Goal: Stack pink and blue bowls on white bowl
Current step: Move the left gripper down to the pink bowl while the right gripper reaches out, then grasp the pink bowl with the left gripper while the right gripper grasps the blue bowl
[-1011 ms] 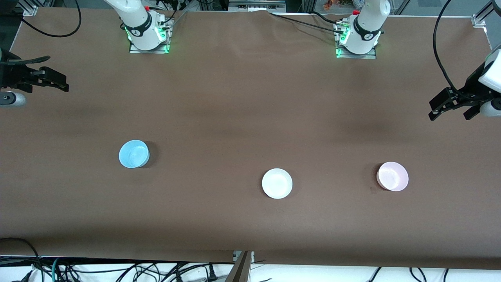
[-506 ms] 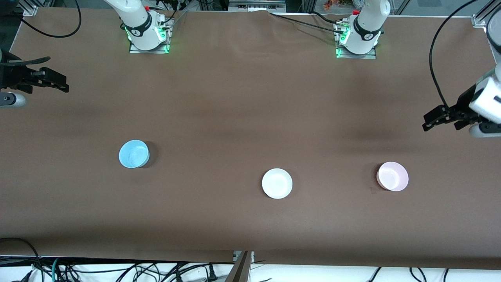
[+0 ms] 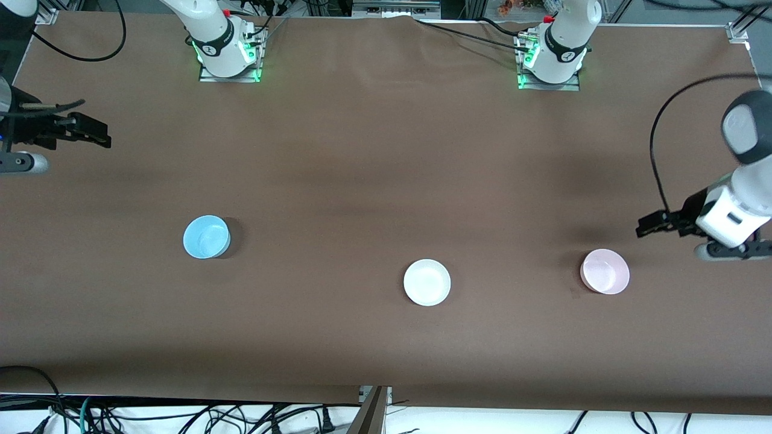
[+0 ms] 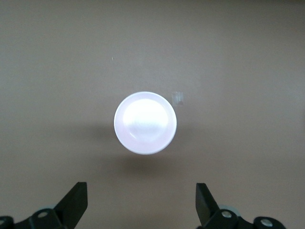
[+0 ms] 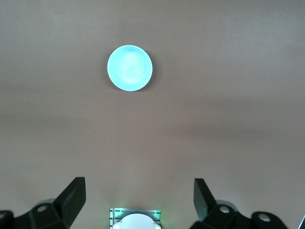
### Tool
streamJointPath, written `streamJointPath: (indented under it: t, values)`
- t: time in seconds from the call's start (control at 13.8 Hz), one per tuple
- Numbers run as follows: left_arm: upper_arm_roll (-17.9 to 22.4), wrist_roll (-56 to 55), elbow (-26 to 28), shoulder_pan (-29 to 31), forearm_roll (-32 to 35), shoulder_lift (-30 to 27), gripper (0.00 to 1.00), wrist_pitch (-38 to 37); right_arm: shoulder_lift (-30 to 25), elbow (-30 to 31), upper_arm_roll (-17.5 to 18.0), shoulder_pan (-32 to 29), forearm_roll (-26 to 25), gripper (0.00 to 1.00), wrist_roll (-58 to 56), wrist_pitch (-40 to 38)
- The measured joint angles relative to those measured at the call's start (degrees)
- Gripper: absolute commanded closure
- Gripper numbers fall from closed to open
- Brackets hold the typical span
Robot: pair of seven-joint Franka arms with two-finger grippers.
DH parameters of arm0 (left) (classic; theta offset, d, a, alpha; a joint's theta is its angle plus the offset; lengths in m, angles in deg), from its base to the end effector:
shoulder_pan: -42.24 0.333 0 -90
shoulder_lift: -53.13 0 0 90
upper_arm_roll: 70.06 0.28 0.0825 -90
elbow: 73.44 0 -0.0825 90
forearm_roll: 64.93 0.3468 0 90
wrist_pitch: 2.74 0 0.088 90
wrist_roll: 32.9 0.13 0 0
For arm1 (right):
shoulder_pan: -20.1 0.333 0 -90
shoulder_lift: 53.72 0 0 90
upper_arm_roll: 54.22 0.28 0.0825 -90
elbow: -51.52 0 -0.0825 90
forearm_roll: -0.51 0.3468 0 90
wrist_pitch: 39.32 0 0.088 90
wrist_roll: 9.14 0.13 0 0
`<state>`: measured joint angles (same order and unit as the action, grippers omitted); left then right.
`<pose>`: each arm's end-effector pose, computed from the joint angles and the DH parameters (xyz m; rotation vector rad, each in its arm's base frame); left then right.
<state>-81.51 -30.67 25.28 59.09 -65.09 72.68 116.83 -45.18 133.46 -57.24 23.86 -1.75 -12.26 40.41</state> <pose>0.6033 0.0650 0.3535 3.0727 0.1059 0.0520 0.5328 0.0031 0.5334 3.0830 0.0984 -0.2913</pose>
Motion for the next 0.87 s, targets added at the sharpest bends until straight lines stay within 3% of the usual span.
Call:
streamJointPath:
  t: [0.51,0.87]
  values:
    - [0.2,1.6,0.5,2.6,0.4,12.9,0.0,16.7,5.0,0.0,-0.1,-3.0,-0.1,0.0,0.0,4.5]
    - [0.2,1.5,1.3,2.7,4.7,15.9,0.0,19.8,11.6,0.3,-0.2,-4.4,0.0,0.0,0.0,11.2]
